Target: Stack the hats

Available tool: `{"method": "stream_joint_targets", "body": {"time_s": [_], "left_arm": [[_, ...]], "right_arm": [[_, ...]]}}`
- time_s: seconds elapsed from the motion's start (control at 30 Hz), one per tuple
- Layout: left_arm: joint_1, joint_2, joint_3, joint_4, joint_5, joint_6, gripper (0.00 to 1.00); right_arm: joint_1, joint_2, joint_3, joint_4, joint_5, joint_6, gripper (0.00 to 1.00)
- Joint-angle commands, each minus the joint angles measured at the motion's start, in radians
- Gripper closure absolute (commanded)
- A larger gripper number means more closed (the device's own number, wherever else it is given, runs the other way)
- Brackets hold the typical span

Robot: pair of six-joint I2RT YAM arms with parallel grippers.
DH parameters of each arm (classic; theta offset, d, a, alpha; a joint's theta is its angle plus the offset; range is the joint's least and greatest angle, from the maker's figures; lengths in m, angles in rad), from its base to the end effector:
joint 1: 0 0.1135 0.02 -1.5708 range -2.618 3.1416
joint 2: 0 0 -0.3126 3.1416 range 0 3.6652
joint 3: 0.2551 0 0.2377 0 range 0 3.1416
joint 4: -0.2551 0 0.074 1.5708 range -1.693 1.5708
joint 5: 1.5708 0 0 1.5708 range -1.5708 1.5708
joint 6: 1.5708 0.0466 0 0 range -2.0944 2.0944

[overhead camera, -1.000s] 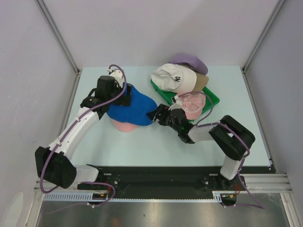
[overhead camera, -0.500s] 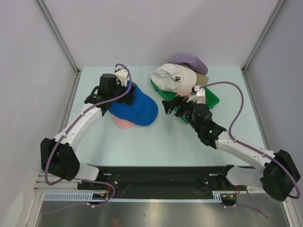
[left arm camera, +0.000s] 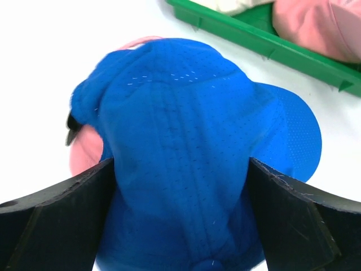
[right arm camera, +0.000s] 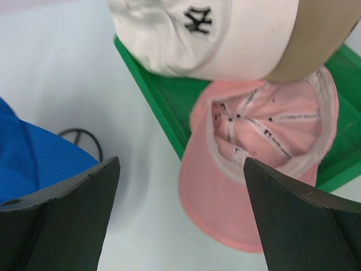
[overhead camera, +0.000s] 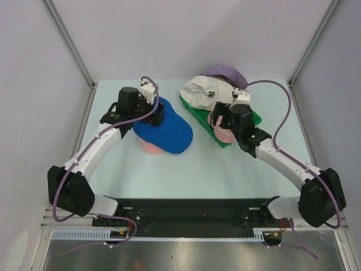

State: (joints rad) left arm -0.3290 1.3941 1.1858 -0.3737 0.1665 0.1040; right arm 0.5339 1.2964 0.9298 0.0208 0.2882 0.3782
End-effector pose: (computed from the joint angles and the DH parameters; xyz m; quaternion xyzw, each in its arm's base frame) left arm 0.2840 -0.1051 0.3664 0.2270 0.8482 -0.1258 0.4617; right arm 0.2505 0.1327 0.3477 0.0193 0.8137 0.1451 0.5626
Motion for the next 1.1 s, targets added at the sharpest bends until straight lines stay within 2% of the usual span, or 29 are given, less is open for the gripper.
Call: {"method": "stream_joint_targets", "body": {"time_s": [0.0, 0.27, 0.43, 0.63, 0.67, 0.93, 1.0, 1.07], "left_arm": [[-0.005, -0.093, 0.087, -0.008, -0.084, -0.049, 0.0], [-0.005, -0.228, 0.081, 0.025, -0.156, -0.127, 0.0], [-0.005, -0.329, -0.021, 0.077, -0.199, -0.132, 0.0], [-0.004, -0.38, -0.1, 0.102, -0.228, -0.133, 0.0], [-0.004, -0.38, -0.098, 0.098, -0.229, -0.135, 0.0], [-0.004, -0.418, -0.114, 0.108, -0.248, -0.139, 0.0], [-0.004, -0.422, -0.114, 0.105, -0.251, -0.139, 0.0], [-0.004, -0.422, -0.115, 0.107, -0.251, -0.142, 0.0]], "right_arm": [[0.003, 0.058, 0.089, -0.114, -0.017, -0.074, 0.04], [0.035, 0.136, 0.092, -0.16, 0.04, -0.101, 0.07], [0.038, 0.227, 0.132, -0.177, 0.049, -0.125, 0.16], [0.041, 0.358, 0.178, -0.229, 0.139, -0.122, 0.24], [0.043, 0.368, 0.188, -0.242, 0.164, -0.116, 0.29], [0.041, 0.36, 0.139, -0.242, 0.322, -0.091, 0.44], [0.032, 0.356, 0.127, -0.236, 0.328, -0.097, 0.49], [0.015, 0.348, 0.121, -0.234, 0.322, -0.098, 0.5]]}}
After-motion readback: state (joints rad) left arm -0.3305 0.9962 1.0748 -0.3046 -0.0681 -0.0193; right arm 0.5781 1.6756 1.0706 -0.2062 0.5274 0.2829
